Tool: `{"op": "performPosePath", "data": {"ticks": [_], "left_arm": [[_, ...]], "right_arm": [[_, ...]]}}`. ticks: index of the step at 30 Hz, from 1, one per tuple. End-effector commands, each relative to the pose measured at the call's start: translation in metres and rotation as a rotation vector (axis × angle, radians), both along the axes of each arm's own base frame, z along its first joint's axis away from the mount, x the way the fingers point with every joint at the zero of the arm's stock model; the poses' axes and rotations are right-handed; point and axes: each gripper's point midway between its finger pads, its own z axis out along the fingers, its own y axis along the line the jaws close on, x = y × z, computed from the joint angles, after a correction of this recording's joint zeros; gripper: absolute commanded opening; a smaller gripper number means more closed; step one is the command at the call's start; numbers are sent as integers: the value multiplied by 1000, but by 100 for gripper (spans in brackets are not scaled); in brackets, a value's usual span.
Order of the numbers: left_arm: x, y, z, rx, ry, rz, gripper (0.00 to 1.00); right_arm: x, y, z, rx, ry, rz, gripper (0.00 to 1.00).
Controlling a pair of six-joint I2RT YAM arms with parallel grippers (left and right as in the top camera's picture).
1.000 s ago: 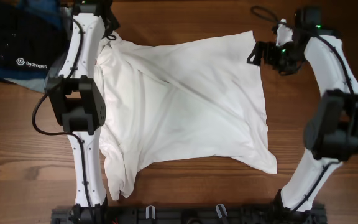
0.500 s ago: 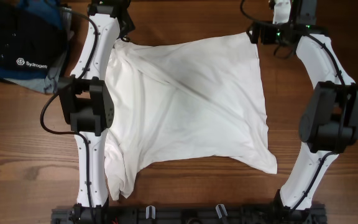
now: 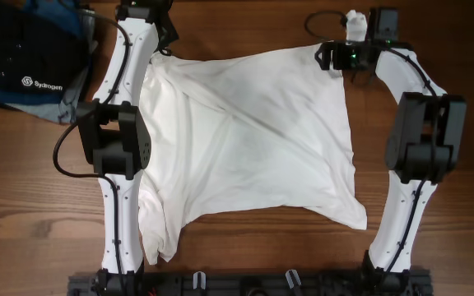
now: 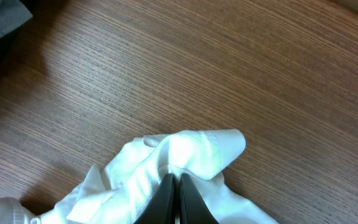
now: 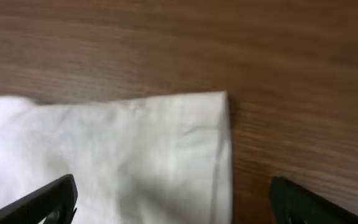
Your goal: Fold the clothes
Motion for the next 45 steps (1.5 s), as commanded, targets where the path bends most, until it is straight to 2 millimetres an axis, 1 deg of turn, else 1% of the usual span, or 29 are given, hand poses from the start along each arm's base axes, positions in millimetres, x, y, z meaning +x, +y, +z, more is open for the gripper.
{"op": "performPosePath", "data": {"ticks": [1, 8, 11, 12, 16, 18, 22, 24, 25, 26, 27, 28, 29, 30, 32, 33, 34, 38, 40, 43, 45], "left_arm": [[2, 0, 26, -3, -42, -8, 4], [-3, 1, 24, 0, -18, -8, 4], [-4, 1, 23, 1, -13, -8, 4], [-5, 1, 23, 1, -12, -8, 4], [-5, 2, 23, 2, -12, -8, 4], [-4, 2, 23, 2, -12, -8, 4], [-5, 2, 23, 2, -11, -8, 4], [-5, 2, 23, 2, -11, -8, 4], [-5, 2, 23, 2, -11, -8, 4], [-5, 2, 23, 2, -11, -8, 4], [-5, 2, 23, 2, -11, -8, 4], [-5, 2, 23, 2, -11, -8, 4], [-5, 2, 23, 2, -10, -8, 4], [-5, 2, 23, 2, -10, -8, 4], [-6, 2, 23, 2, -5, -8, 4], [-7, 2, 22, 3, -2, -9, 4], [-7, 2, 22, 3, 1, -8, 4], [-9, 2, 21, 4, 7, -9, 4], [-9, 2, 21, 4, 7, -8, 4], [-9, 2, 21, 4, 7, -9, 4], [-9, 2, 21, 4, 7, -9, 4]], "right_arm": [[-11, 12, -43, 23, 81, 22, 99], [16, 12, -16, 14, -26, 30, 99], [25, 12, -8, 5, -71, 46, 91], [26, 13, -6, 4, -78, 48, 90], [26, 14, -6, 6, -77, 54, 87], [25, 18, -6, 2, -82, 80, 86], [22, 34, -7, -11, -85, 128, 86], [20, 46, -8, -18, -84, 161, 86], [18, 52, -9, -25, -84, 182, 84], [17, 58, -9, -38, -86, 202, 77], [15, 66, -12, -64, -79, 213, 64], [10, 69, -16, -84, -57, 212, 59], [8, 68, -18, -95, -42, 209, 59], [4, 66, -21, -100, -23, 205, 52], [-3, 62, -26, -100, 18, 195, 27], [-6, 58, -27, -90, 40, 173, 10], [-7, 53, -29, -79, 59, 147, 4], [-10, 33, -31, -45, 102, 56, 5], [-8, 19, -28, -33, 106, 12, 5], [-4, -6, -16, -21, 89, -48, 4], [1, -23, -1, -21, 67, -77, 5]]}}
